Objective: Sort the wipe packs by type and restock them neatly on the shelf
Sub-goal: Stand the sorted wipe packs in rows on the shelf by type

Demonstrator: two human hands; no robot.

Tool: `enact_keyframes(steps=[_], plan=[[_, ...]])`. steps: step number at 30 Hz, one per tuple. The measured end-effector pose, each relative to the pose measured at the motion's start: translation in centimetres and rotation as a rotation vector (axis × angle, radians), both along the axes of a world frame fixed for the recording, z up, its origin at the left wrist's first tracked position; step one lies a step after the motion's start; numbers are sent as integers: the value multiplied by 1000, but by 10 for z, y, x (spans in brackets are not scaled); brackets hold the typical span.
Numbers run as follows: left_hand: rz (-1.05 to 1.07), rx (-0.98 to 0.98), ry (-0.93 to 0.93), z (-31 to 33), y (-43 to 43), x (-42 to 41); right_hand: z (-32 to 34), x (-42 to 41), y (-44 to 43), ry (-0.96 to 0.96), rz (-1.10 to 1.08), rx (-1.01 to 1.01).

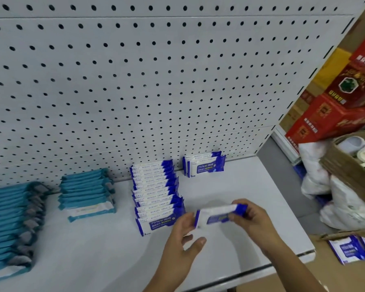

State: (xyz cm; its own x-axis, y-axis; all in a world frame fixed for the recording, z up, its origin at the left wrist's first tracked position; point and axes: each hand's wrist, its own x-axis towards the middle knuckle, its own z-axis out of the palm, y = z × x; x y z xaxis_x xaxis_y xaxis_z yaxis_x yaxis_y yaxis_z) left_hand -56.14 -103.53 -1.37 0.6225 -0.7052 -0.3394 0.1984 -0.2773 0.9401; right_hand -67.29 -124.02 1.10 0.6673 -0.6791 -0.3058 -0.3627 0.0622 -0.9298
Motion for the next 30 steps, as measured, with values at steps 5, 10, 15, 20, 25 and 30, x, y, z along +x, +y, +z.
enact_keyframes(steps=[5,10,15,20,25,30], plan=[[21,87,-8,-10,7,-6,-19,54,-69,-17,-136,-81],[78,95,-24,-7,-21,-1,-37,107,-93,31,-93,-177],[233,86,-78,0,-84,10,-55,122,-94,17,-191,-258],[396,172,-142,8,-149,32,-58,122,-87,-70,-194,-154],[488,370,-172,-3,-181,65,-64,126,-90,-27,-138,-176],[554,286,-193,-34,-204,86,-64,129,-86,-36,-94,-215]])
